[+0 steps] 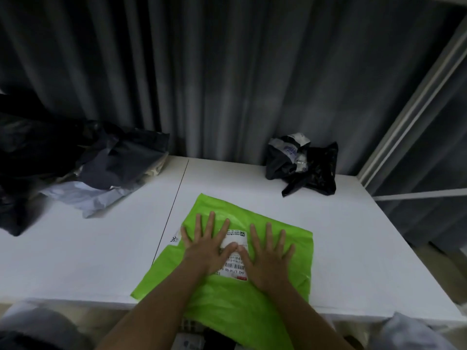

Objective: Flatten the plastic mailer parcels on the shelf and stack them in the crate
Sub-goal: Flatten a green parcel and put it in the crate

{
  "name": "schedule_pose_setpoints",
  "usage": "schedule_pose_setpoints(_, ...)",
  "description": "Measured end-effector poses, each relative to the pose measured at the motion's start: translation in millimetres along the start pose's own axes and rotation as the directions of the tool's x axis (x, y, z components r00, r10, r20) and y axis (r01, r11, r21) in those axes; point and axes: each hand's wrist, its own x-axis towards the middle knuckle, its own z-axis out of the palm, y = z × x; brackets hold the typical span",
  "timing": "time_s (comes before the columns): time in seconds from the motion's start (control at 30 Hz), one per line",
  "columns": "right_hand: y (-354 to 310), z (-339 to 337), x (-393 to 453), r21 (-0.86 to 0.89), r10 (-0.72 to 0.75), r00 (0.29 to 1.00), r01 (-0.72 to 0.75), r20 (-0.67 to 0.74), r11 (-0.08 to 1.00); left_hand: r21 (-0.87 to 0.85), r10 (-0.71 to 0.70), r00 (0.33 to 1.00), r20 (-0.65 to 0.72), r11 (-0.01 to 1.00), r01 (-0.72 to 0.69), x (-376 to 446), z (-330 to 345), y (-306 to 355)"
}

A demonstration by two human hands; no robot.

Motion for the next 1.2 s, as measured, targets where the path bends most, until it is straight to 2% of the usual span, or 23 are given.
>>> schedule_pose_setpoints(0.43,3,12,34,-0.036,-0.068,0.998,0.068,0.015,0.997,0.063,-0.086,0.994,-0.066,0.994,0.091,22,24,-9)
schedule_pose_setpoints(0.9,4,14,37,-0.035,-0.059,0.995,0.062,0.078,0.997,0.070,-0.105,0.994,-0.015,0.992,0.105,28,30,-10)
schedule_pose_setpoints(1.2,3,14,38,-0.036,-0.064,0.993,0.068,0.096,0.997,0.072,-0.161,0.980,0.119,0.986,0.153,28,13,-5)
